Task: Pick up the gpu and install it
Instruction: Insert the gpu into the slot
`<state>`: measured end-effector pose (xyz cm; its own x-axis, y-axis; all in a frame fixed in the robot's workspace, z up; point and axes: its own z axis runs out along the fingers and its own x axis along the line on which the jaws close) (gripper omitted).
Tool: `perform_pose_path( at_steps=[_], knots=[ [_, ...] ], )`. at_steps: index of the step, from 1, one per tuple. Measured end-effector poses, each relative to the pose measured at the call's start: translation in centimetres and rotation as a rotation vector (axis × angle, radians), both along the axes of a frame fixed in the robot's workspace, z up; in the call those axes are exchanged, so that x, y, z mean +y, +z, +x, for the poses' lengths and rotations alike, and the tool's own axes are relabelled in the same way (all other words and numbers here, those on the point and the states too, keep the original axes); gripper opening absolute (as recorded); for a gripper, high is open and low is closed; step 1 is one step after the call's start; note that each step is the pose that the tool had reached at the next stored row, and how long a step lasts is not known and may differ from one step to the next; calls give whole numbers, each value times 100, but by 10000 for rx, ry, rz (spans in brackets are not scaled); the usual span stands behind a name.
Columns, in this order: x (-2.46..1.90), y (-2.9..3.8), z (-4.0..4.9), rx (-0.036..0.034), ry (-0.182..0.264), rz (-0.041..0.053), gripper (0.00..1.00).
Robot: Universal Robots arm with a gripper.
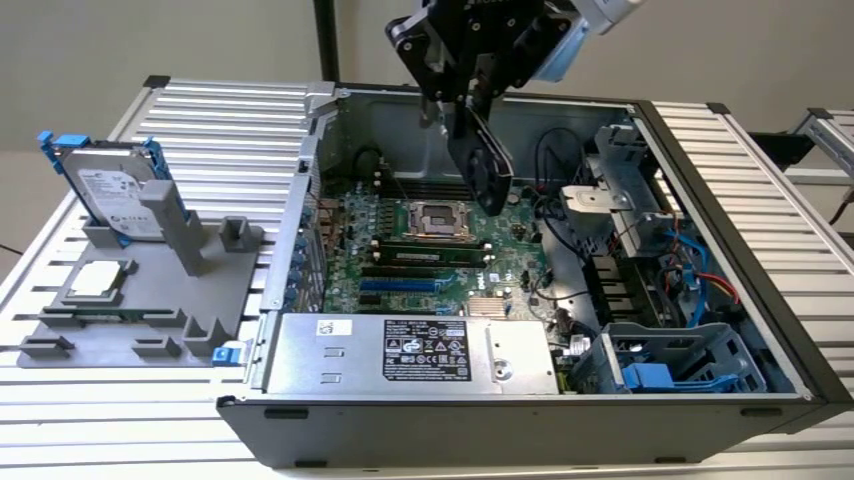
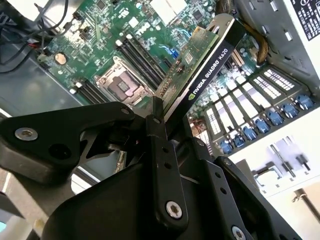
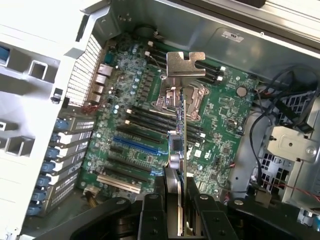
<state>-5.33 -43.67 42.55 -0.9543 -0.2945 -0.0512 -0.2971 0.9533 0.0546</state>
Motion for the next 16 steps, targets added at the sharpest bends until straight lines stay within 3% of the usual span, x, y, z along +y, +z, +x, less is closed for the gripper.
perform_pose_path(
  at_steps=[16],
  knots=[
    [0,0,0,0,1378,-1,0]
  ],
)
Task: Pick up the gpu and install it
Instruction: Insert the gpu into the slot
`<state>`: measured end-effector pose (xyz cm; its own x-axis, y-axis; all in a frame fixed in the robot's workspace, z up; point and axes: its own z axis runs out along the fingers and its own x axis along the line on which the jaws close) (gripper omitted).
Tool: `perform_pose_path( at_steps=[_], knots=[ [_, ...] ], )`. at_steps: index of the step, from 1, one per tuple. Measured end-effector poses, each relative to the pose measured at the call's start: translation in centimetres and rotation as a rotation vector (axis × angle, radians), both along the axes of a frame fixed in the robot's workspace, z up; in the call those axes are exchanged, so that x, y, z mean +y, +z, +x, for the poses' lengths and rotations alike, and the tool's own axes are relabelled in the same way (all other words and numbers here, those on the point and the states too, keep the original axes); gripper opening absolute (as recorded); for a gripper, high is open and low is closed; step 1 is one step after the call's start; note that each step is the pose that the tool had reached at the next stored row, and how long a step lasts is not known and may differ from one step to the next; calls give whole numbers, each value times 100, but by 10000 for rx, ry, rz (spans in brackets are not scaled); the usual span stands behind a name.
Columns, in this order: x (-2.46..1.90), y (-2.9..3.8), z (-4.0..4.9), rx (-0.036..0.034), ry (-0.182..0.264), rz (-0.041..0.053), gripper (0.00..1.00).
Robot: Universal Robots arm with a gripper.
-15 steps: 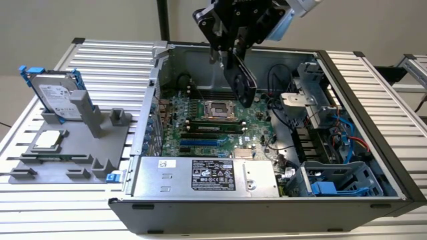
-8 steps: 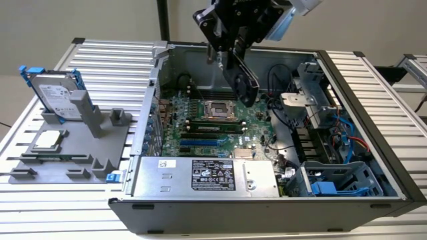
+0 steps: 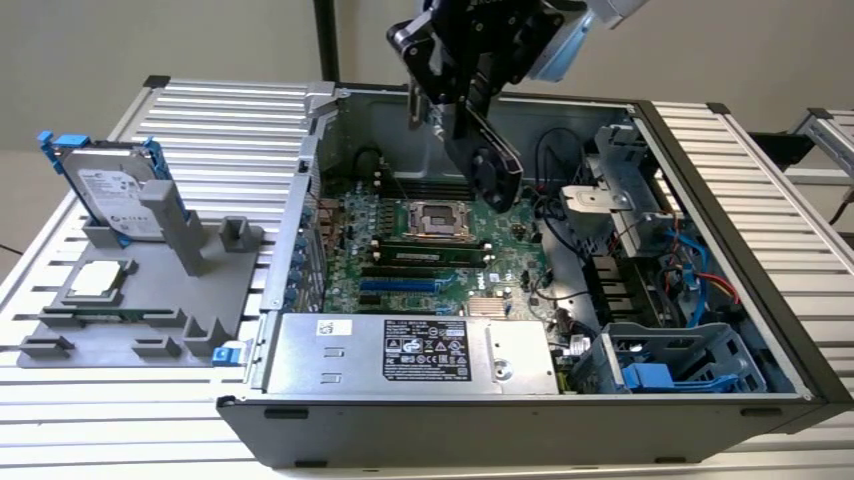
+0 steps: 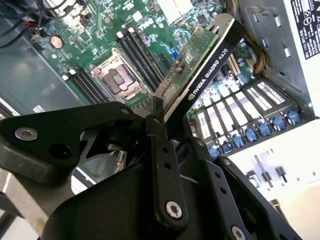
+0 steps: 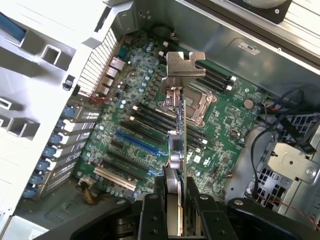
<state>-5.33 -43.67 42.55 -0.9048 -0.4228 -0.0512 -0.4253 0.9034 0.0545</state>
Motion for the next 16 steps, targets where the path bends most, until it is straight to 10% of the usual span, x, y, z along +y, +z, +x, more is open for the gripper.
perform_pose_path(
  at_steps=[16],
  knots=[
    [0,0,0,0,1354,-1,0]
  ],
)
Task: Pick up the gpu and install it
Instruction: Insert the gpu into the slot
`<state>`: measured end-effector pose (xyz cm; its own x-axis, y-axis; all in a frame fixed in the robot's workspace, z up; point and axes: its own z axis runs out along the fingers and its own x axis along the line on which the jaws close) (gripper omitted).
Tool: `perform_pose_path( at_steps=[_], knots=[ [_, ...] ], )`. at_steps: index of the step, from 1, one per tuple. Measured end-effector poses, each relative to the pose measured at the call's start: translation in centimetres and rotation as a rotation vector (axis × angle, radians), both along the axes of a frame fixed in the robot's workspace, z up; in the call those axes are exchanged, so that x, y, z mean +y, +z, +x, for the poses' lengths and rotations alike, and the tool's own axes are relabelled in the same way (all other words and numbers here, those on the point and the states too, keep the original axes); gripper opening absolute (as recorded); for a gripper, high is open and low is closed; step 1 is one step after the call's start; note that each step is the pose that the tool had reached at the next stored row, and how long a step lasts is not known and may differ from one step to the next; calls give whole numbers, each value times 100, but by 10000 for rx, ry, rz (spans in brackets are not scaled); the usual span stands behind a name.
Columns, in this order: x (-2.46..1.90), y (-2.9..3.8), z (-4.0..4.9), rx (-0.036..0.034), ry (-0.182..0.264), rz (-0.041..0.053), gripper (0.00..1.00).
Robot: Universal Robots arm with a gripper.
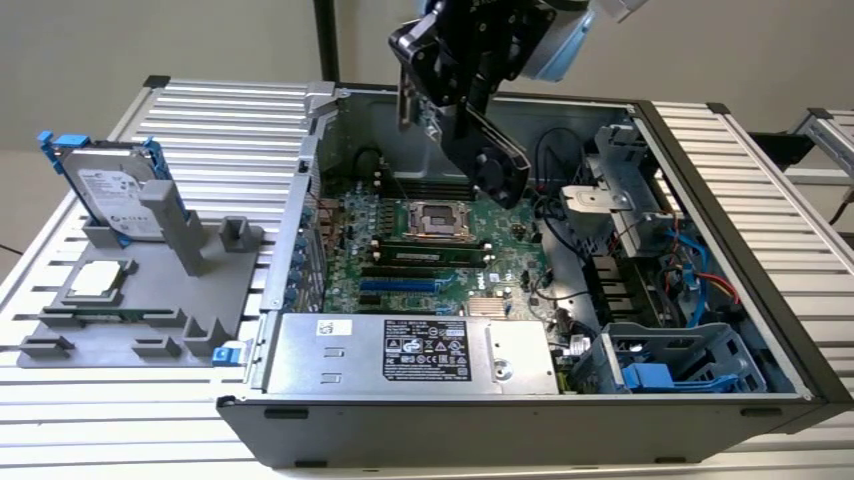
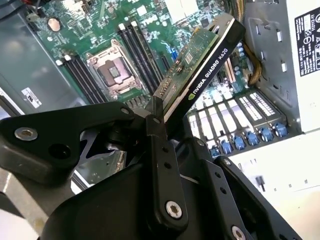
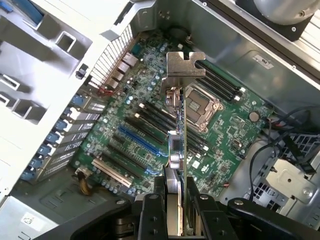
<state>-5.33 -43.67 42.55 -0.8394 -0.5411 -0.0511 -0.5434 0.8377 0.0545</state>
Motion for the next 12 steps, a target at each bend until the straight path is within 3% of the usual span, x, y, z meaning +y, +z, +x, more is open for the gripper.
perform_pose_path(
  at_steps=[12],
  knots=[
    [0,0,0,0,992,1,0]
  ],
)
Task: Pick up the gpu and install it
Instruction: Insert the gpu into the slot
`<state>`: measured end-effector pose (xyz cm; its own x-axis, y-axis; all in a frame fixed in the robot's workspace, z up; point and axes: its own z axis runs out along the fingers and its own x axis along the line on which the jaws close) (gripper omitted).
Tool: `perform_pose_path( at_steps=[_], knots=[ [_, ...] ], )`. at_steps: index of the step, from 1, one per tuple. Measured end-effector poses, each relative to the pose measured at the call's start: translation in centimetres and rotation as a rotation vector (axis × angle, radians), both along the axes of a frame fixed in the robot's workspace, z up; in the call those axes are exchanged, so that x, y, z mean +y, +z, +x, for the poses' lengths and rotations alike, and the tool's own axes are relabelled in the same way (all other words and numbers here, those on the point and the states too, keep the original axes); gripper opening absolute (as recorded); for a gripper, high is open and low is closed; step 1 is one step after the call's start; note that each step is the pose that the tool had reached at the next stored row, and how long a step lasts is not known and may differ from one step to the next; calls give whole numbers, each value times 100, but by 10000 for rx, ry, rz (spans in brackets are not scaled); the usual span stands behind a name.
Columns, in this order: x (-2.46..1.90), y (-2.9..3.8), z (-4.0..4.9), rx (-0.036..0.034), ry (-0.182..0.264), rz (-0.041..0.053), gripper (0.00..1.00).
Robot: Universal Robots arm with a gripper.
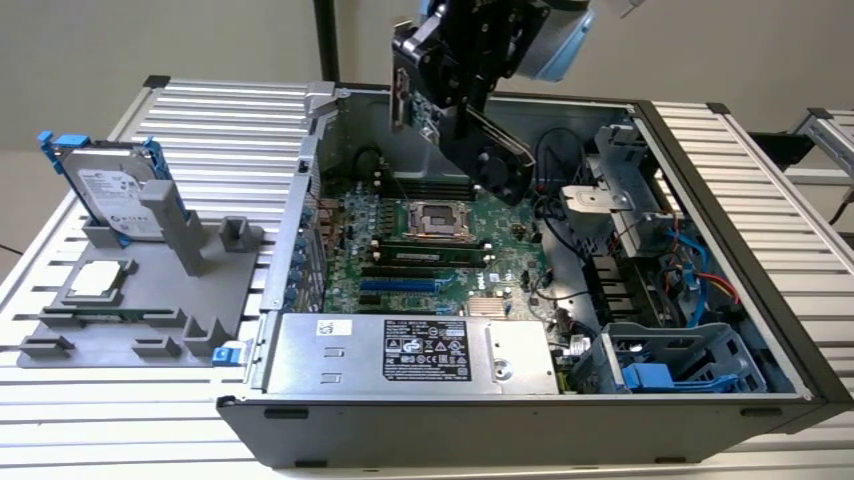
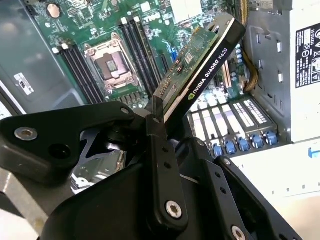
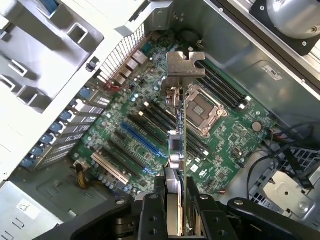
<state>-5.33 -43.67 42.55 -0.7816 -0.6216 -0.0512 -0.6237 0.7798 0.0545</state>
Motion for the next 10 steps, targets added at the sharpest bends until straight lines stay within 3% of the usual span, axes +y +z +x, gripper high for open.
perform_pose_path(
  at_steps=[10],
  knots=[
    [0,0,0,0,820,0,0]
  ],
)
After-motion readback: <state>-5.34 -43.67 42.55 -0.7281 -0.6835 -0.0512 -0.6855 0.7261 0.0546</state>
